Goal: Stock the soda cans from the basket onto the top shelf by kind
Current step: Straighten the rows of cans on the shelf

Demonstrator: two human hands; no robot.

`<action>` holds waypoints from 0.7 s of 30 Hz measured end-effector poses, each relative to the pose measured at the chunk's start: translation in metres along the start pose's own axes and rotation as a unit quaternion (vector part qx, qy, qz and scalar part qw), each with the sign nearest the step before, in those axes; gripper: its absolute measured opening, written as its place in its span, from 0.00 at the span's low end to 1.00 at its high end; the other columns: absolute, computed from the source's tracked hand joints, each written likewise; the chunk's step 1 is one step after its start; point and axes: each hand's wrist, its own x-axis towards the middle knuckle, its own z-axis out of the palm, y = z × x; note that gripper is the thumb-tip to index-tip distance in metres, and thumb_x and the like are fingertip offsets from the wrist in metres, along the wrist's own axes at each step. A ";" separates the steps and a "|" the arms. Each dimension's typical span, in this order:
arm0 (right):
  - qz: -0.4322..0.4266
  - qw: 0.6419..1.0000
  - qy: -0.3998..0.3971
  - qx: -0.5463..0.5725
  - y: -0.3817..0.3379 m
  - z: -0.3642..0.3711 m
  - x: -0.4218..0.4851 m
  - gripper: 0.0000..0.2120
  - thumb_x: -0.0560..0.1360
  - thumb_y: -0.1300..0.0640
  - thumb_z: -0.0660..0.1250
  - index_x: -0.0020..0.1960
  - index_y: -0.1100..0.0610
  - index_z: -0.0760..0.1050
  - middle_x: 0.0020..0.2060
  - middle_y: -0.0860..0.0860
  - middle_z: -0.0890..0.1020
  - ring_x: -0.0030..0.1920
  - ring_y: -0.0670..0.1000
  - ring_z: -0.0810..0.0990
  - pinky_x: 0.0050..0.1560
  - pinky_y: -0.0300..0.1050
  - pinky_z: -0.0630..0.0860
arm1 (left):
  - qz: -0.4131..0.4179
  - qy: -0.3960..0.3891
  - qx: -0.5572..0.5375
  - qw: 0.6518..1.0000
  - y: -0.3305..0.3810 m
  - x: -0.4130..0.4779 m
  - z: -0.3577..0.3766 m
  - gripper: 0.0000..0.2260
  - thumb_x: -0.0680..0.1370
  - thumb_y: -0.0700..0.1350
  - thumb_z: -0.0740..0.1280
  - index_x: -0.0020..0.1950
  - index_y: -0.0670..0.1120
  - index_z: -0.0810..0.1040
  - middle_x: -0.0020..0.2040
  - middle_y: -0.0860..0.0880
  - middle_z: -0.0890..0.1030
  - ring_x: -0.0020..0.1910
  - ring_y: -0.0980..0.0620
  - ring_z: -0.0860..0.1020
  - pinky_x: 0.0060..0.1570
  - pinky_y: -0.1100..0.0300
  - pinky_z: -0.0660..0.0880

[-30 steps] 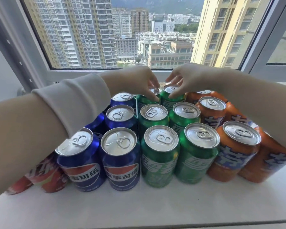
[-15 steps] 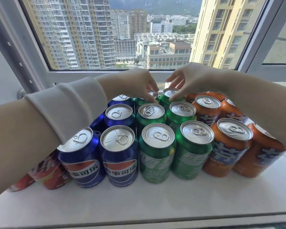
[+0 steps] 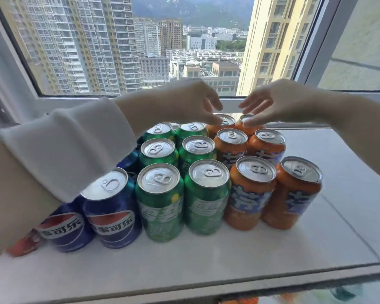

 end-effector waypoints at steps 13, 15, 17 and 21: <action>-0.052 0.997 0.037 -0.050 0.052 0.017 -0.017 0.27 0.64 0.48 0.75 0.61 0.52 0.75 0.56 0.50 0.81 0.48 0.47 0.76 0.50 0.39 0.68 | -0.063 0.020 0.046 0.997 0.045 0.022 0.044 0.21 0.70 0.55 0.71 0.61 0.52 0.77 0.57 0.52 0.80 0.48 0.57 0.74 0.49 0.63 0.66; -0.055 0.998 0.035 -0.011 0.053 0.016 -0.018 0.27 0.63 0.50 0.76 0.61 0.54 0.76 0.54 0.50 0.81 0.47 0.47 0.77 0.47 0.39 0.69 | -0.063 0.033 0.051 0.996 0.049 0.019 0.043 0.19 0.69 0.54 0.72 0.59 0.51 0.79 0.47 0.57 0.80 0.44 0.59 0.74 0.48 0.64 0.66; -0.058 0.998 0.030 0.018 0.054 0.014 -0.022 0.27 0.63 0.52 0.77 0.60 0.55 0.76 0.52 0.51 0.82 0.46 0.47 0.78 0.47 0.40 0.70 | -0.059 0.035 0.047 0.997 0.054 0.017 0.043 0.18 0.69 0.53 0.72 0.57 0.51 0.80 0.37 0.64 0.74 0.38 0.65 0.73 0.49 0.65 0.67; -0.062 0.997 0.018 0.031 0.056 0.011 -0.025 0.27 0.63 0.53 0.77 0.60 0.55 0.76 0.52 0.51 0.82 0.47 0.48 0.78 0.46 0.40 0.70 | -0.046 0.038 0.052 0.997 0.060 0.017 0.044 0.17 0.70 0.53 0.72 0.57 0.50 0.80 0.33 0.67 0.68 0.34 0.71 0.68 0.36 0.77 0.63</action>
